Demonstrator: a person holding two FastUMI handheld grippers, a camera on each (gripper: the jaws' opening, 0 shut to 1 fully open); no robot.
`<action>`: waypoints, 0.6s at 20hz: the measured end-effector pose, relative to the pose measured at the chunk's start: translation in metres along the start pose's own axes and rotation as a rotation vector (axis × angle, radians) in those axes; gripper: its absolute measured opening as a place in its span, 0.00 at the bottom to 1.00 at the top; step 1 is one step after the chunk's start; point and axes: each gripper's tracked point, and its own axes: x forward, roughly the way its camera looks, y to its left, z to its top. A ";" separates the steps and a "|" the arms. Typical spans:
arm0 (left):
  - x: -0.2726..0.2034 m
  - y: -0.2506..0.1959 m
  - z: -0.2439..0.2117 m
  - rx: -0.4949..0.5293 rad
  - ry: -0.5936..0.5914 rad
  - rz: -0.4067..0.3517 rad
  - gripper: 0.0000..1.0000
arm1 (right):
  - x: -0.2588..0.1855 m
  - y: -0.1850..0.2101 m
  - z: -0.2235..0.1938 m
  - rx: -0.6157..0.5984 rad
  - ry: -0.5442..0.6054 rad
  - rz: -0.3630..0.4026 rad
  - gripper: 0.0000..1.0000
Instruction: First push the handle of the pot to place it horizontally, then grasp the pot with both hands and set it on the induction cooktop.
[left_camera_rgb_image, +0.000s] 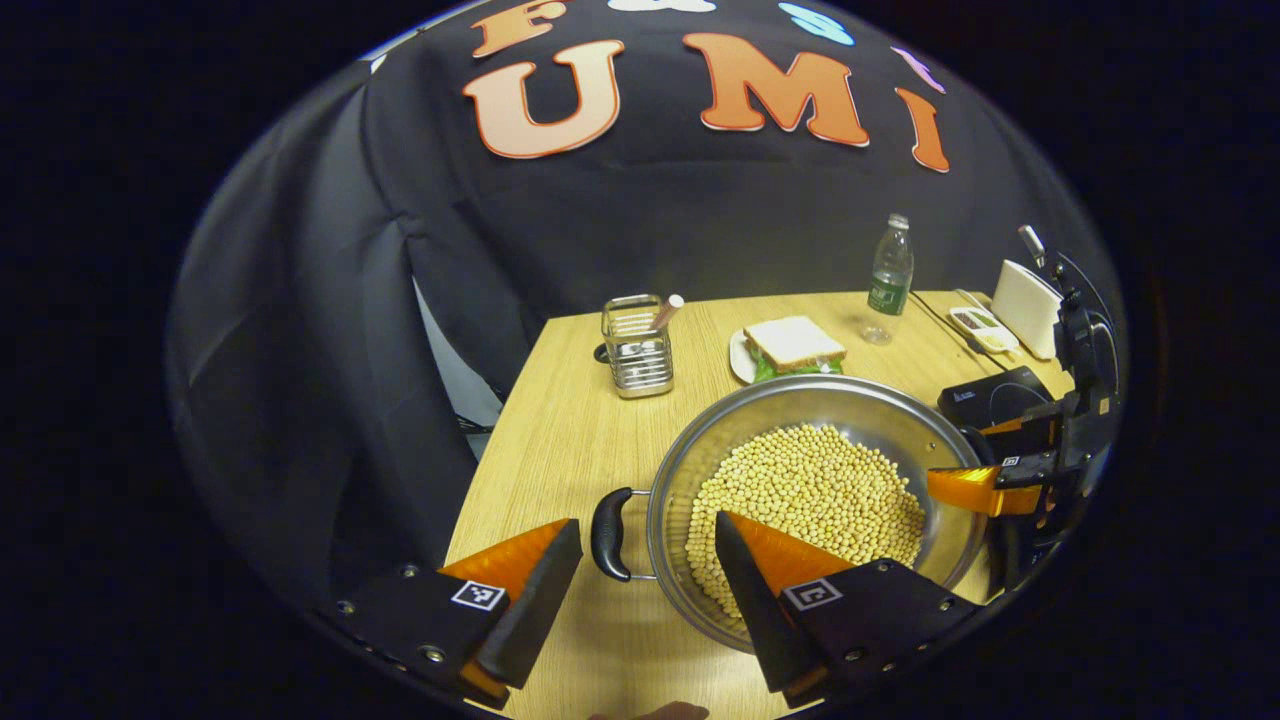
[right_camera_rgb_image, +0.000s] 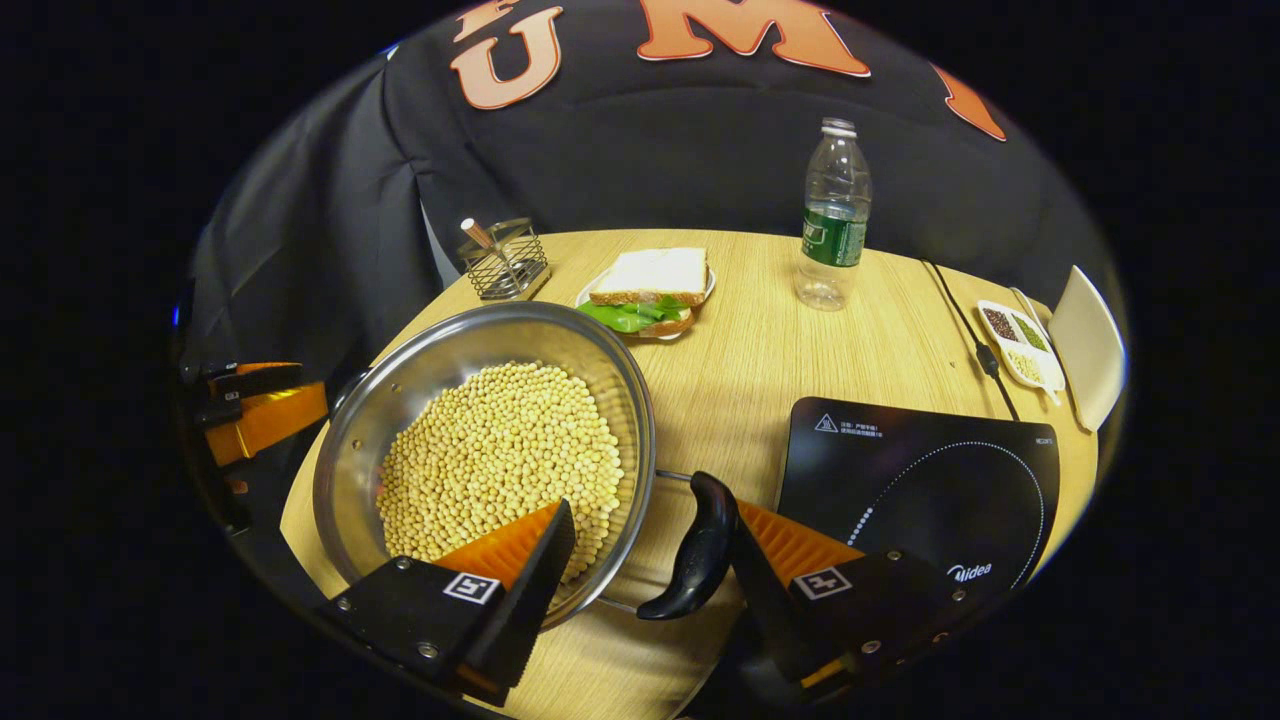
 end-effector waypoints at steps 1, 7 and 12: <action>0.012 0.006 -0.005 0.015 0.031 0.020 0.85 | 0.002 0.000 0.001 0.005 0.001 -0.007 0.92; 0.049 0.006 -0.036 -0.006 0.134 0.018 0.86 | 0.011 -0.009 0.004 -0.022 -0.001 -0.060 0.79; 0.060 0.008 -0.043 -0.035 0.134 0.041 0.86 | 0.020 -0.006 0.006 -0.030 -0.001 -0.098 0.76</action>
